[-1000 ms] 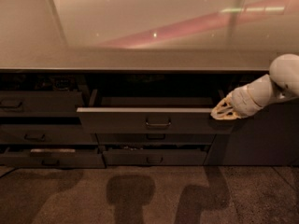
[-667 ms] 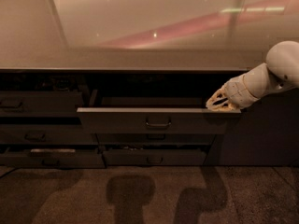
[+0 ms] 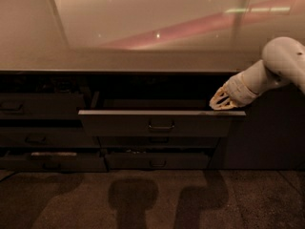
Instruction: Open top drawer
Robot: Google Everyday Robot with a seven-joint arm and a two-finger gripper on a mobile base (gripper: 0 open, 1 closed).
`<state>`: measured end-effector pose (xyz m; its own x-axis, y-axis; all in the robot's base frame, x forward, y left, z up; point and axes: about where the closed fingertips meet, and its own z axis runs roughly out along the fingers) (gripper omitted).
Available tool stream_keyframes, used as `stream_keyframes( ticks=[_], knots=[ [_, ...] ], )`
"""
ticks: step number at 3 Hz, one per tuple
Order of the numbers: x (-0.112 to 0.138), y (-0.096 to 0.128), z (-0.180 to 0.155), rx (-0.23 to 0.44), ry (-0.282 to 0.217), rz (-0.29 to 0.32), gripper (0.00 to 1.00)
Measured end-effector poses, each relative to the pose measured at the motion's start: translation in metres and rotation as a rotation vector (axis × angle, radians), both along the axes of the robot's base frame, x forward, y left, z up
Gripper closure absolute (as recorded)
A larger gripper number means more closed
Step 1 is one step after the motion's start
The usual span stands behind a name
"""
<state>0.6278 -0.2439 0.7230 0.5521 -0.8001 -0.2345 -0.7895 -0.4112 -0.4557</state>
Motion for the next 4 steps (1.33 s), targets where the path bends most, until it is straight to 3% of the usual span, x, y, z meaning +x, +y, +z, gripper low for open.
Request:
stream_keyframes(
  ticks=[1, 2, 4],
  knots=[
    [0.033, 0.000, -0.014, -0.096, 0.063, -0.060, 1.00],
    [0.030, 0.001, -0.016, -0.089, 0.064, -0.053, 1.00],
    [0.031, -0.005, -0.061, -0.081, 0.168, -0.043, 1.00]
  ],
)
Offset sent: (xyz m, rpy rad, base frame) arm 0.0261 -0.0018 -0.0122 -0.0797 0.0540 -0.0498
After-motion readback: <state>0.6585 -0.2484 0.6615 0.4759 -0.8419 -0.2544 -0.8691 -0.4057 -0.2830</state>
